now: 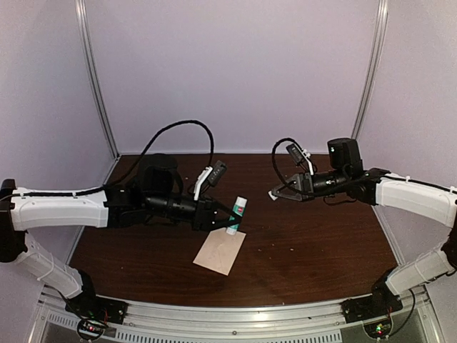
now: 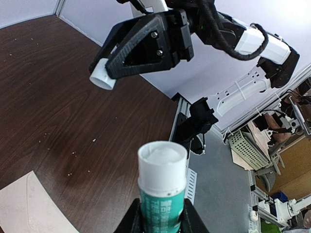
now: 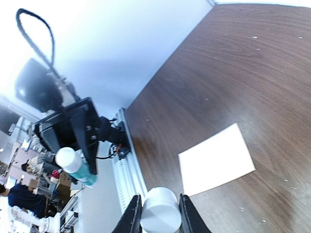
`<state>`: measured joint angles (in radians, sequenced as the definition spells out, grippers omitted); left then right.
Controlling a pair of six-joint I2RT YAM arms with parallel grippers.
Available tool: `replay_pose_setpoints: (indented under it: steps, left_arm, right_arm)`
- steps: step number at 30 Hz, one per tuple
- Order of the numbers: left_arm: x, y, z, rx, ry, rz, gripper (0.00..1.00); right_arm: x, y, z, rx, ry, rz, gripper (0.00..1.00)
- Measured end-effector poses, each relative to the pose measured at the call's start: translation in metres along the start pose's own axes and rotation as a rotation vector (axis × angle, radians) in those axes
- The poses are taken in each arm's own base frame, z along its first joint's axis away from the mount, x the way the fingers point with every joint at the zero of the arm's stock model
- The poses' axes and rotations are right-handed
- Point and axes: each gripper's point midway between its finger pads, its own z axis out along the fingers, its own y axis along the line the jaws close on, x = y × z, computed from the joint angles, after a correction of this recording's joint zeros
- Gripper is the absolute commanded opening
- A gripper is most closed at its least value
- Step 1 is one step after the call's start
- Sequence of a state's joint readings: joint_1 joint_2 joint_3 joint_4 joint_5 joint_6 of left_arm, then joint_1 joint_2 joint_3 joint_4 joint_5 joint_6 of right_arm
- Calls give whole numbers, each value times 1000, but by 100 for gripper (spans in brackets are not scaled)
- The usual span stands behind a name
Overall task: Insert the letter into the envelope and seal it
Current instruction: Install the solid glue cap onto the solid glue.
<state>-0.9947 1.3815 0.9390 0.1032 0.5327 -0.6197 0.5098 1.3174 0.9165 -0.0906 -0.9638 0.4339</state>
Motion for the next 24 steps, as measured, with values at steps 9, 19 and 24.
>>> replay_pose_setpoints:
  steps: [9, 19, 24]
  left_arm:
    - [-4, -5, 8, 18, 6, 21, 2]
    - [2, -7, 13, 28, 28, 23, 1]
    - [-4, -10, 14, 35, 21, 33, 1]
  right_arm:
    - [-1, 62, 10, -245, 18, -25, 15]
    - [-3, 86, 12, -325, 16, -49, 15]
    - [3, 91, 17, -346, 36, -49, 15]
